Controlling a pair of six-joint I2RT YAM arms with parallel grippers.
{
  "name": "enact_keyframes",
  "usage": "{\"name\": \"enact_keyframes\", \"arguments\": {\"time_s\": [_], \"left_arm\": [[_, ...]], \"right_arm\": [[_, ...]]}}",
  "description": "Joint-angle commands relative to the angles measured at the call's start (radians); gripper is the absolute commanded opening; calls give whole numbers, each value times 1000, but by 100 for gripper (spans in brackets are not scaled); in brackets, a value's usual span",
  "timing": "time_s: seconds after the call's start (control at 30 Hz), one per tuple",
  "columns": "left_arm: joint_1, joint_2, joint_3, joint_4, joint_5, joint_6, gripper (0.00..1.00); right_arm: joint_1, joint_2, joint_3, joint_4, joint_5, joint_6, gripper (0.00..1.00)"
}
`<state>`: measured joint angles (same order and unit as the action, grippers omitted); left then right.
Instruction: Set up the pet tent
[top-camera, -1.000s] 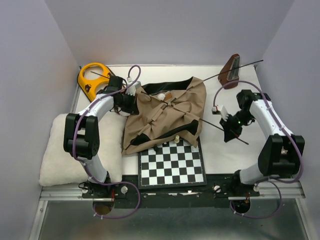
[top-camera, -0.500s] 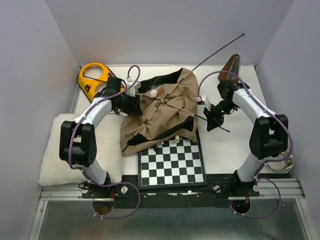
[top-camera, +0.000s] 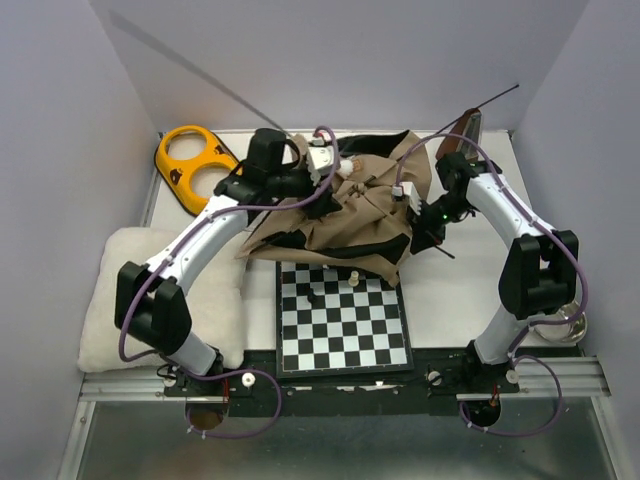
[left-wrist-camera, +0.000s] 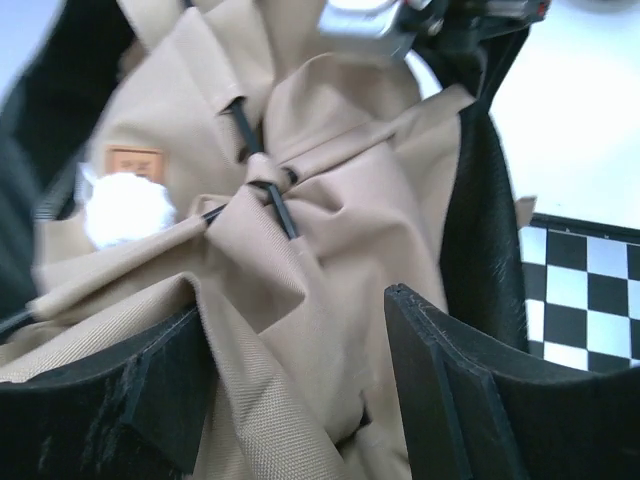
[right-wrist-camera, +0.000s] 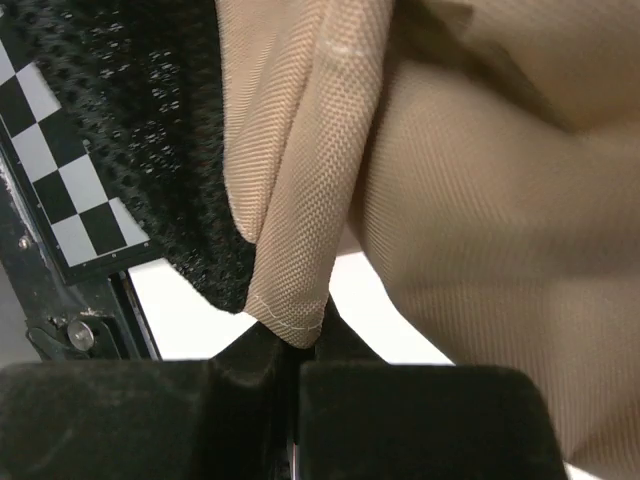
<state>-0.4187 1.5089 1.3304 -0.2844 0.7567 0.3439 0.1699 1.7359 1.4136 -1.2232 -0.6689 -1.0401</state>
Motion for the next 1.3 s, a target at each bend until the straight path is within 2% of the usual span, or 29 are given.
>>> {"name": "enact_keyframes", "arguments": {"time_s": [0.0, 0.07, 0.17, 0.27, 0.47, 0.57, 0.6, 0.7, 0.73, 0.87, 0.97, 1.0, 1.07, 1.1, 1.2, 1.27], "left_arm": [[-88, 117, 117, 96, 131, 89, 72], [-66, 129, 130, 52, 142, 50, 68], [-31, 65, 51, -2, 142, 62, 63], [1, -71, -93, 7, 116, 46, 73], [9, -334, -315, 18, 24, -32, 84], [6, -397, -327, -76, -6, -5, 90], [6, -412, -323, -108, -19, 25, 96], [5, -444, -307, -133, -14, 107, 99], [-2, -446, -303, -119, 16, 140, 99], [-97, -357, -274, 11, -43, 228, 94], [-132, -225, -197, 28, -39, 273, 85], [-134, -193, -179, 48, -36, 264, 82], [-134, -145, -166, 82, -39, 263, 80], [-134, -135, -169, 91, -36, 277, 79], [-132, -124, -188, 123, -34, 303, 78], [-132, -119, -188, 126, -28, 313, 77]], "right_arm": [[19, -1, 58, 11, -54, -43, 1], [14, -19, 38, 14, -31, -64, 1], [3, -48, 5, 19, -8, -107, 1], [-6, -58, -11, 19, 8, -152, 1], [-6, -50, 28, -7, 25, -286, 1], [0, -56, 39, 5, 40, -365, 1], [5, -56, 42, 14, 49, -380, 1], [34, -49, 51, 33, 64, -428, 1], [45, -50, 50, 43, 69, -439, 1], [88, -53, 45, 74, 95, -475, 1], [100, -52, 54, 88, 111, -463, 12], [100, -47, 68, 77, 121, -454, 24], [99, -39, 93, 74, 155, -408, 56], [97, -39, 100, 74, 175, -388, 63], [63, -64, 113, 59, 174, -338, 75], [24, -94, 126, 47, 135, -293, 79]]}}
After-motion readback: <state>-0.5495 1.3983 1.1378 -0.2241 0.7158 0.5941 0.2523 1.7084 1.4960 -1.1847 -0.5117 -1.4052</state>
